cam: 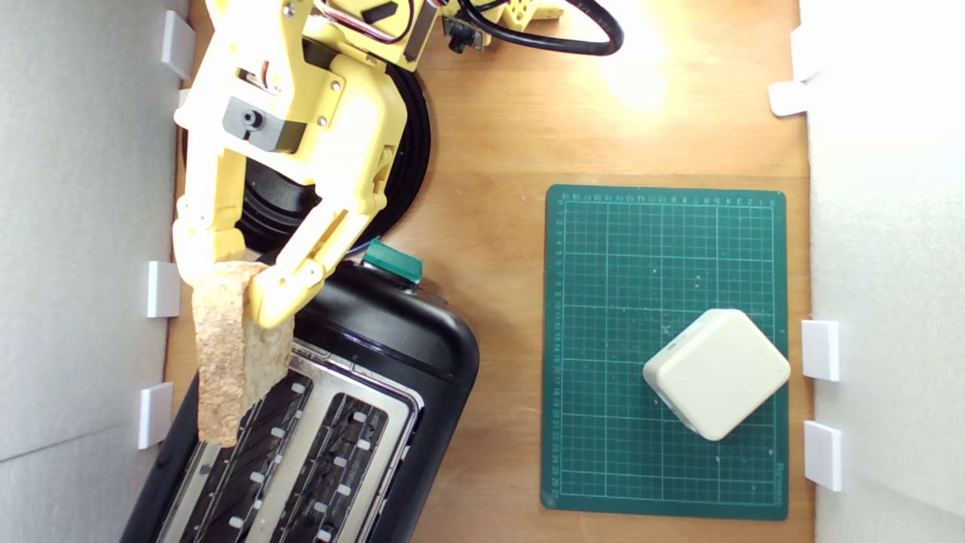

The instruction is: Pick bread and place in toaster

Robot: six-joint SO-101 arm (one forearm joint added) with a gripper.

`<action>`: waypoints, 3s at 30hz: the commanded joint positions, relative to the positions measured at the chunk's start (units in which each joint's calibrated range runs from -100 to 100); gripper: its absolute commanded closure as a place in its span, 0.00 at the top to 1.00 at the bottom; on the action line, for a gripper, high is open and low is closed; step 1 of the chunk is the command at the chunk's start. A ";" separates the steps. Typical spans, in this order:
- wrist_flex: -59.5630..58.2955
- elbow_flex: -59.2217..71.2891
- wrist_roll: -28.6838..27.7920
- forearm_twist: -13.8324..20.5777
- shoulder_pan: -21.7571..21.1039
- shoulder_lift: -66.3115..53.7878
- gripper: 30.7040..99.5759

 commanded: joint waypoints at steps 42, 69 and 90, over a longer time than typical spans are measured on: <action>0.05 -13.09 0.02 0.29 -0.16 14.05 0.43; -0.20 -17.27 -0.24 -0.26 -2.82 25.86 0.44; -0.29 -17.27 -1.03 0.19 -3.86 25.28 0.75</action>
